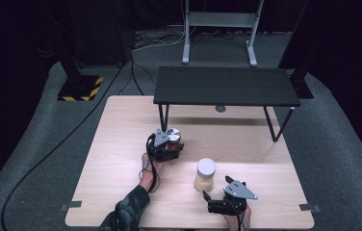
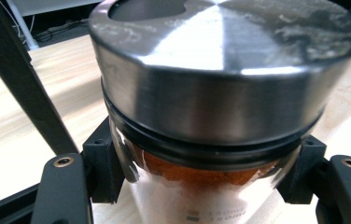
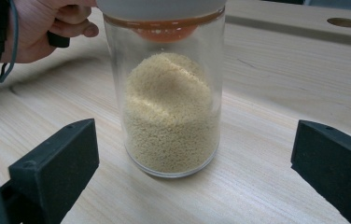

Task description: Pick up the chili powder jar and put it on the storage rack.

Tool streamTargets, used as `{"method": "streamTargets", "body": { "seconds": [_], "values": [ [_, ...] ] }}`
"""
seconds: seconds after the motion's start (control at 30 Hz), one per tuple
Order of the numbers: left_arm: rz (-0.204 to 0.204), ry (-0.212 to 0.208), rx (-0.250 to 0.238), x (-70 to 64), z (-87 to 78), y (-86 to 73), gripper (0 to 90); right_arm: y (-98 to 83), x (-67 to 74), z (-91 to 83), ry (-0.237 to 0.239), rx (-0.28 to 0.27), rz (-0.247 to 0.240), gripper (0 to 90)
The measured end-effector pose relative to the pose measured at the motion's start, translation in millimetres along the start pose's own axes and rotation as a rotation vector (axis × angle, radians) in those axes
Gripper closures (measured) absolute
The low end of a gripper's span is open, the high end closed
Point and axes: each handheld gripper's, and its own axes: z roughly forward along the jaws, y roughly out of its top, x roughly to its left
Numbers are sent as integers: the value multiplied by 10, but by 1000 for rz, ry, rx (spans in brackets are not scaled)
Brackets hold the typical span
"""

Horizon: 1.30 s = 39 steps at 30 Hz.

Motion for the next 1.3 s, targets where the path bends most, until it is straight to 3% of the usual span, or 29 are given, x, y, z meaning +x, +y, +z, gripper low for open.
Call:
{"method": "streamTargets", "body": {
  "seconds": [0.87,1.3],
  "values": [
    [29,-13,-34,121,-255,176,313,3,9,0,-2,2,-3,0],
    [32,-76,-41,213,-362,391,313,-2,22,-2,-10,-1,-1,0]
  ]
}}
